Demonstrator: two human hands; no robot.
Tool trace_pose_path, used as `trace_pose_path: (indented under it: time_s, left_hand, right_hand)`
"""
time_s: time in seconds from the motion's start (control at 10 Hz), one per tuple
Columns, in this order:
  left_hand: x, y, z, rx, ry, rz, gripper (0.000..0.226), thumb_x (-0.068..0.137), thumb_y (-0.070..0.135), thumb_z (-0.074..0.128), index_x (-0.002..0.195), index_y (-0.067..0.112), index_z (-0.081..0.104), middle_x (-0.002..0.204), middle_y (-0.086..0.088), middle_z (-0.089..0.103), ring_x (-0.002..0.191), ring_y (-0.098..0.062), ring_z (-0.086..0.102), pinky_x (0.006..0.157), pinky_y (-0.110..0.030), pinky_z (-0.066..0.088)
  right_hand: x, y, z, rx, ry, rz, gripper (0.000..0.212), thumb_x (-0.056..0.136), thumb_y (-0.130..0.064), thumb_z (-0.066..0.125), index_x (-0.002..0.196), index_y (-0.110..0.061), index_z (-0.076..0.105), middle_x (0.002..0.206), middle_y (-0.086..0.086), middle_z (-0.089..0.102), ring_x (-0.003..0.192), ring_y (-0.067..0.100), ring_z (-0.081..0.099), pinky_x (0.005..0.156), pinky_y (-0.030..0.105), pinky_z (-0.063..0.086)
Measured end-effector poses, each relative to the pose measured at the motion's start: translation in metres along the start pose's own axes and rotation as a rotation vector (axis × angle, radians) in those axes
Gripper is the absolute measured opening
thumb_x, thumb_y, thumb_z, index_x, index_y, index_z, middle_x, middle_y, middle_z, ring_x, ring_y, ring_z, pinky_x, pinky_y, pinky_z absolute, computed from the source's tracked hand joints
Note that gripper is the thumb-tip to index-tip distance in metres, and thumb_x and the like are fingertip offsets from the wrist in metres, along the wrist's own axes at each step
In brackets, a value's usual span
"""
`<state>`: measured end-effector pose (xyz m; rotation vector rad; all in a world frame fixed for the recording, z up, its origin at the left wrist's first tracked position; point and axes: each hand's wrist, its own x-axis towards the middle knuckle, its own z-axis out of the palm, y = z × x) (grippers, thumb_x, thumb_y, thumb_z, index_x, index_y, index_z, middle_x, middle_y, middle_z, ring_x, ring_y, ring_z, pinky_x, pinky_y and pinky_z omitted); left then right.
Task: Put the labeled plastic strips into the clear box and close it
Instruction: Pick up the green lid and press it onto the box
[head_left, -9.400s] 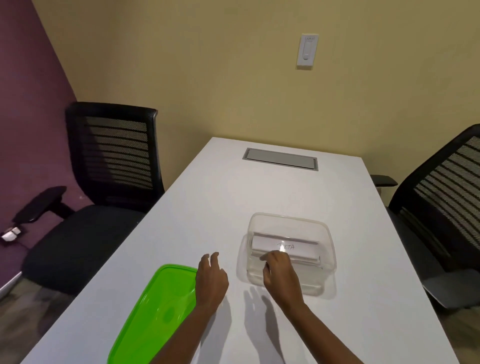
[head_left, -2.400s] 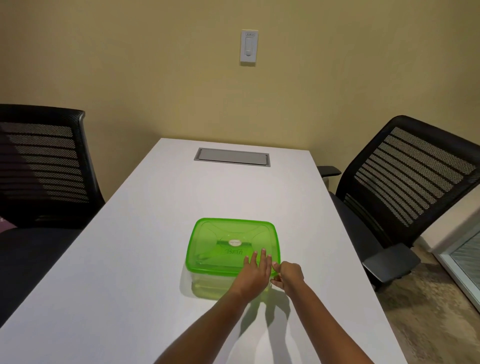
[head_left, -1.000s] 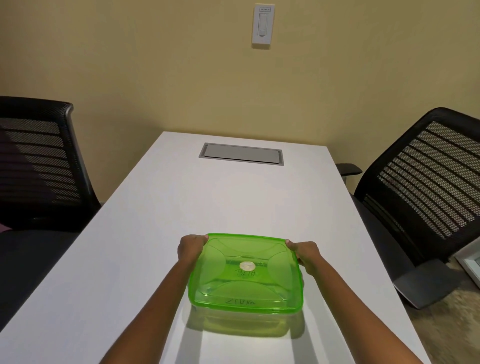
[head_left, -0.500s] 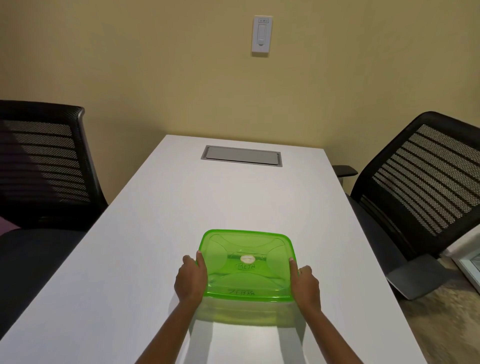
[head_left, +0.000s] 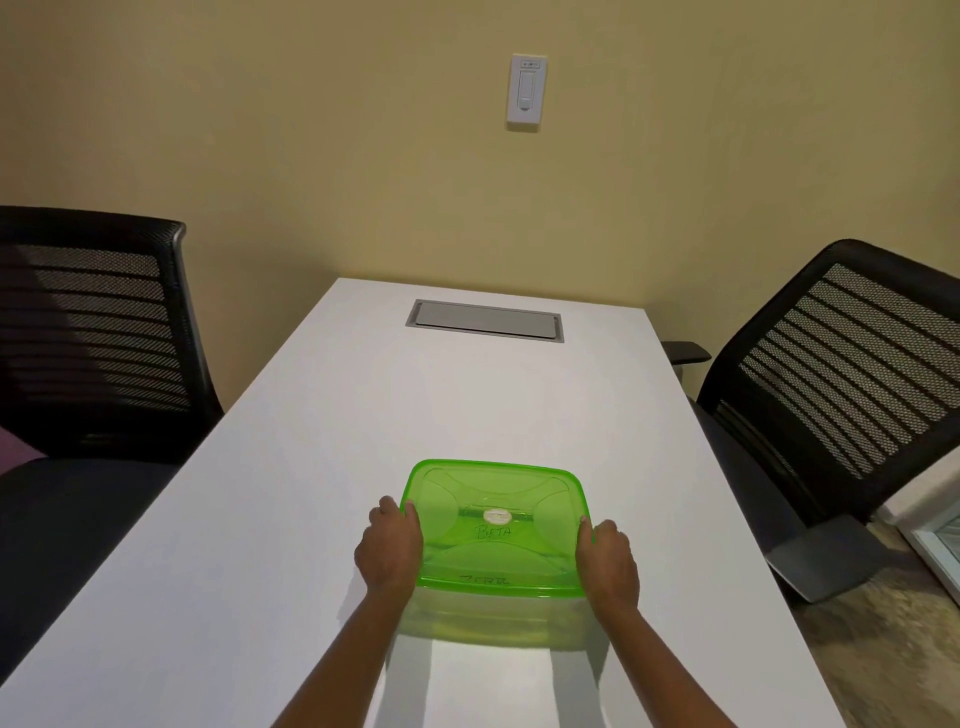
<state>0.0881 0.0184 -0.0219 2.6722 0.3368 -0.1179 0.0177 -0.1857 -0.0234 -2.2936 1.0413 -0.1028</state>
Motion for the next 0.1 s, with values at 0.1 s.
trace_pose_path:
  time_s: [0.1]
  left_hand:
    - [-0.0052, 0.0038, 0.0015, 0.234, 0.075, 0.204, 0.049, 0.099, 0.041, 0.030, 0.139, 0.012, 0.037, 0.135, -0.013, 0.049, 0.123, -0.028, 0.050, 0.095, -0.039, 0.046]
  right_hand:
    - [-0.0068, -0.0089, -0.0037, -0.227, 0.078, -0.184, 0.038, 0.100, -0.029, 0.035, 0.129, -0.007, 0.045, 0.133, 0.014, 0.046, 0.125, 0.029, 0.045, 0.095, 0.039, 0.046]
